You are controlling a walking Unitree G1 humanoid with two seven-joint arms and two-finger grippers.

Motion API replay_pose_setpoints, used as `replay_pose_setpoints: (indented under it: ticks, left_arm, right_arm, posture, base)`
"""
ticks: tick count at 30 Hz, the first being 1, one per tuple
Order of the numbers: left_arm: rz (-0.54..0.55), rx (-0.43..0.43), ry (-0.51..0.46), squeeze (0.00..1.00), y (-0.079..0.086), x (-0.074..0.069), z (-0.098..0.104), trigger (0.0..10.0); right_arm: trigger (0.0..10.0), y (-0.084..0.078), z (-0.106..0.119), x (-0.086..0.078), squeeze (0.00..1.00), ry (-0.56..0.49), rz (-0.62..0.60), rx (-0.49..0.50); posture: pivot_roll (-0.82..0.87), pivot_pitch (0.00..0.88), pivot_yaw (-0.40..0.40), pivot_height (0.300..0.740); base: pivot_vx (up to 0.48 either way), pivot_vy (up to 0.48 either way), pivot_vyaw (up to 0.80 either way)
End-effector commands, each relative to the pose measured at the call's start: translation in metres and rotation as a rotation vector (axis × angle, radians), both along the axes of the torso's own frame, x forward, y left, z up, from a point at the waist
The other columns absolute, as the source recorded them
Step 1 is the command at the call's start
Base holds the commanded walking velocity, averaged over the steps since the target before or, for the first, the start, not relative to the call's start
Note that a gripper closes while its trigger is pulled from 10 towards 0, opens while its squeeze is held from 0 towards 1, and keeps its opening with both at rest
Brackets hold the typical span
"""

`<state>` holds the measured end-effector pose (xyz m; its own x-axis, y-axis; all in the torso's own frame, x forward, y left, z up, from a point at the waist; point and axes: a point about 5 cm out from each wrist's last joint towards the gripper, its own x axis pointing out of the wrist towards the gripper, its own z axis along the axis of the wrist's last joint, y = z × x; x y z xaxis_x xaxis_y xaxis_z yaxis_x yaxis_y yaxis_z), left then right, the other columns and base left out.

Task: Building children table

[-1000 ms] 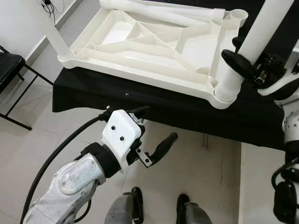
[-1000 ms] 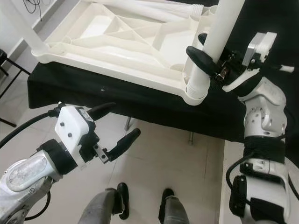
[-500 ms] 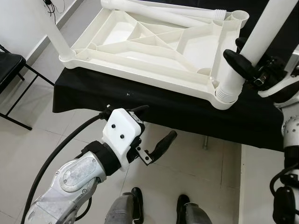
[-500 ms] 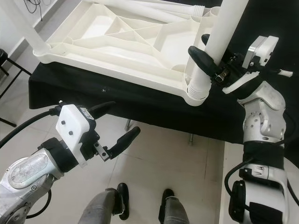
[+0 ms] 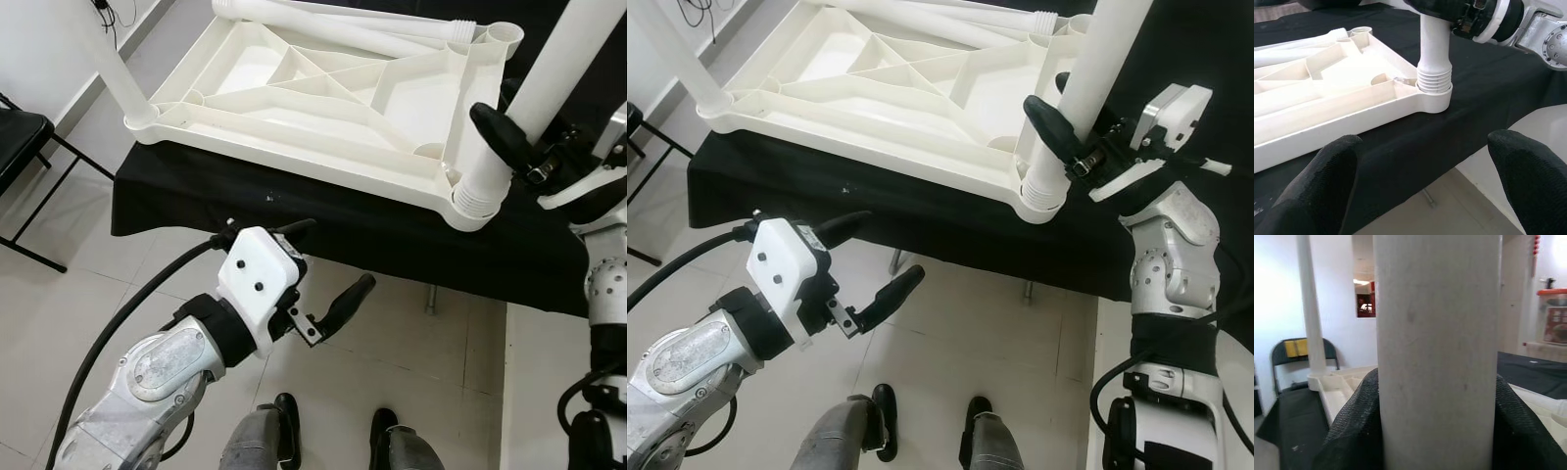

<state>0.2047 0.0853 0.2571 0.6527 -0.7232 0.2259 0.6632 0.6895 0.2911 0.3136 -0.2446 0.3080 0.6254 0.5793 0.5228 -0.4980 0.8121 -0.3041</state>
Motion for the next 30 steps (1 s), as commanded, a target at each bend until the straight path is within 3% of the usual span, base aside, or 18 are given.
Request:
replay_pose_setpoints:
  ticks: [1, 6, 9, 19, 30]
  left_arm:
    - [-0.006, 0.011, 0.010, 0.00, 0.000, 0.000, -0.004, 10.0]
    - [-0.008, 0.010, 0.005, 0.00, -0.001, 0.002, -0.004, 10.0]
    - [-0.008, 0.010, 0.005, 0.00, -0.001, 0.002, -0.004, 10.0]
    - [-0.010, 0.009, -0.008, 0.00, -0.001, 0.005, -0.004, 10.0]
    - [-0.016, 0.002, -0.017, 0.00, -0.002, 0.009, -0.005, 10.0]
  right_arm:
    - [10.0, -0.003, -0.023, 0.006, 0.00, 0.114, -0.058, -0.005]
    - [10.0, 0.008, -0.024, 0.005, 0.00, 0.118, -0.117, -0.004]
    - [10.0, 0.008, -0.024, 0.005, 0.00, 0.118, -0.117, -0.004]
    - [10.0, 0.003, -0.022, 0.002, 0.00, 0.123, -0.289, 0.017]
    - [10.0, 0.022, -0.049, -0.016, 0.00, 0.191, -0.435, 0.105]
  posture:
    - [0.15, 0.342, 0.069, 0.740]
    - [0.14, 0.336, 0.069, 0.740]
    - [0.14, 0.336, 0.069, 0.740]
    - [0.13, 0.325, 0.065, 0.740]
    - [0.10, 0.317, 0.063, 0.740]
  base:
    - [0.000, 0.000, 0.00]
    - [0.000, 0.000, 0.00]
    - [0.000, 0.000, 0.00]
    - [0.000, 0.000, 0.00]
    - [0.000, 0.000, 0.00]
